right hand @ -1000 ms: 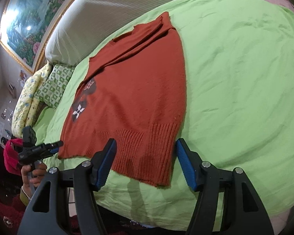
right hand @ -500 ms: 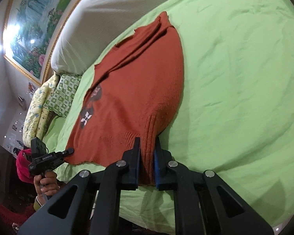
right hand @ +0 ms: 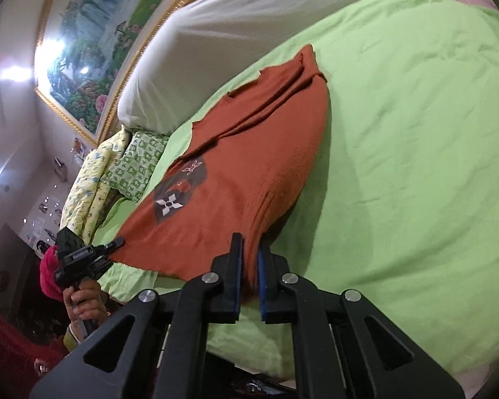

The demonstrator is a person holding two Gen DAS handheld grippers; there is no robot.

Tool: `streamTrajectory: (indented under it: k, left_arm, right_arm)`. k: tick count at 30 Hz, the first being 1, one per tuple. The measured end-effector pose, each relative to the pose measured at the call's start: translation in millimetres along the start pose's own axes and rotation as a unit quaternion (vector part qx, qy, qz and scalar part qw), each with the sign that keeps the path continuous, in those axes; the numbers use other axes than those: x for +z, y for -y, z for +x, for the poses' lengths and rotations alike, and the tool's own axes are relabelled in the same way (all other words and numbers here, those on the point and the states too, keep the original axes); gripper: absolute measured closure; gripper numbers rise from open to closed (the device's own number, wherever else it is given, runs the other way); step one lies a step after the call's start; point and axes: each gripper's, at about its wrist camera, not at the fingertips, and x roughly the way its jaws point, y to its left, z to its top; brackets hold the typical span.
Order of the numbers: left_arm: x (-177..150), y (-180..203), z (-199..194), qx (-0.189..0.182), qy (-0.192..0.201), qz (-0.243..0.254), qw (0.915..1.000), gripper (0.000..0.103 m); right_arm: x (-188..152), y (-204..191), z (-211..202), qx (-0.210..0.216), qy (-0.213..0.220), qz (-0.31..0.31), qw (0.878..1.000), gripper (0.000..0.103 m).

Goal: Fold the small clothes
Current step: 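Lift the hem and fold it toward the collar with both tools, then open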

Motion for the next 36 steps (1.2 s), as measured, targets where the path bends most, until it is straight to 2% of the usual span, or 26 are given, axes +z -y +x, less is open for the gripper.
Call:
streamTrajectory:
  k: [2,4,7,11,14,20,26,31,36]
  left_arm:
    - [-5,-12,2,-0.001,-0.007,-0.011,0.9999,0.095]
    - [-9,-24,11,0.017,-0.018,-0.031,0.9992,0.095]
    - [-8,-38,15,0.008,-0.022,-0.062,0.9978,0.095]
    - [6,-28,11,0.003,-0.008,-0.041,0.9991,0.095]
    - [27,-14,13,-0.001,0.002,-0.024,0.9997,0.095]
    - [88,15,34,0.016,0.028,0.025,0.9992,0.095]
    - [172,42,75,0.042,0.054,0.060,0.9958,0.095]
    - [231,54,127,0.068,0.055,0.076,0.9933,0.095]
    - [280,49,182,0.094,0.046,0.073,0.9918,0.095]
  right_arm:
    - [-2,8,-11,-0.001,0.006,0.011,1.000,0.099]
    - [-5,17,-12,-0.010,0.004,0.023,1.000,0.099]
    - [-5,23,-1,-0.009,-0.001,0.035,0.999,0.099]
    - [6,9,7,0.020,0.007,0.021,1.000,0.099]
    - [29,1,10,0.043,0.033,0.015,0.998,0.099]
    - [96,-5,30,0.064,0.084,0.008,0.994,0.099]
    - [171,2,64,0.062,0.109,0.023,0.992,0.099]
    - [229,7,99,0.037,0.114,0.019,0.993,0.099]
    - [276,17,143,0.005,0.103,0.017,0.995,0.099]
